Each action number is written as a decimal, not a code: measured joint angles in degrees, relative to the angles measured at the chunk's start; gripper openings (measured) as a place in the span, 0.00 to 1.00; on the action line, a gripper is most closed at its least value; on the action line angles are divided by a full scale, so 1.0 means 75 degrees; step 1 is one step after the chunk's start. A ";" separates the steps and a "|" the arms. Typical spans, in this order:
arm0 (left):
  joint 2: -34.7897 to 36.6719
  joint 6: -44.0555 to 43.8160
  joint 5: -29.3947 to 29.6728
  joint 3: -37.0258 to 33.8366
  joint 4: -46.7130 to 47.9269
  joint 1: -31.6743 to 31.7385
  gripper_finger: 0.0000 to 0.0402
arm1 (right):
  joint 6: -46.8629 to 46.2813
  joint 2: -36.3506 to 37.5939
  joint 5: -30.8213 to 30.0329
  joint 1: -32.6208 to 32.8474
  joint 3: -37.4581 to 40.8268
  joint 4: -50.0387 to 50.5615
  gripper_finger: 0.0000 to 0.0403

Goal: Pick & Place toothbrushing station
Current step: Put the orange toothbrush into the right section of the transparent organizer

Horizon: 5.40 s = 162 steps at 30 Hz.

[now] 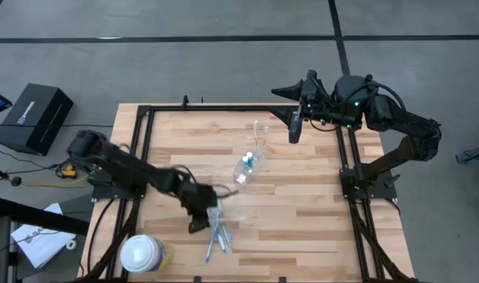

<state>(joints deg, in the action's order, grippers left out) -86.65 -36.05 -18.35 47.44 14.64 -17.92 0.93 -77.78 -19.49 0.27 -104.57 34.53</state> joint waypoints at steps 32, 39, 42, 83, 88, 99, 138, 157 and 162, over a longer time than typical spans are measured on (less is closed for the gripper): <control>0.1102 0.1337 -0.2347 0.2873 0.3701 0.4179 0.09 | 0.2154 -0.4153 0.2143 0.0189 -0.3793 0.4914 0.44; 0.0714 0.1550 -0.2419 0.3822 0.3597 0.4370 0.09 | 0.2115 -0.4388 0.2288 0.0160 -0.3762 0.4863 0.42; 0.0520 0.1552 -0.2522 0.4037 0.3622 0.4463 0.09 | 0.2095 -0.4413 0.2544 0.0160 -0.3758 0.4908 0.42; -0.0609 0.1011 -0.3942 0.5120 0.3340 0.4492 0.09 | 0.1804 -0.4552 0.2798 -0.0222 -0.3754 0.5596 0.39; -0.0624 0.1011 -0.4007 0.5109 0.3333 0.4492 0.09 | 0.1792 -0.4552 0.2804 -0.0186 -0.3754 0.5618 0.36; -0.0624 0.1116 -0.4147 0.5109 0.3205 0.4561 0.09 | 0.2003 -0.4552 0.2827 -0.0188 -0.3754 0.5734 0.10; 0.0203 0.3154 -0.3437 0.5109 0.2354 0.6883 0.63 | 0.1780 -0.4518 0.2774 -0.0738 -0.3754 0.5947 0.02; 0.3344 0.3721 -0.2515 0.5115 0.0943 0.9692 0.42 | -0.1071 -0.3206 0.0233 -0.1132 -0.3791 0.1247 0.02; 0.3580 0.3714 -0.2519 0.5115 0.0946 0.9737 0.39 | -0.1256 -0.3209 -0.1028 -0.0735 -0.3253 -0.0108 0.02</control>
<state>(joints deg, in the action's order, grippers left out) -59.80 -8.20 -37.25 85.80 21.74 55.11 -8.49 -101.84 -27.20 -5.24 -128.97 33.72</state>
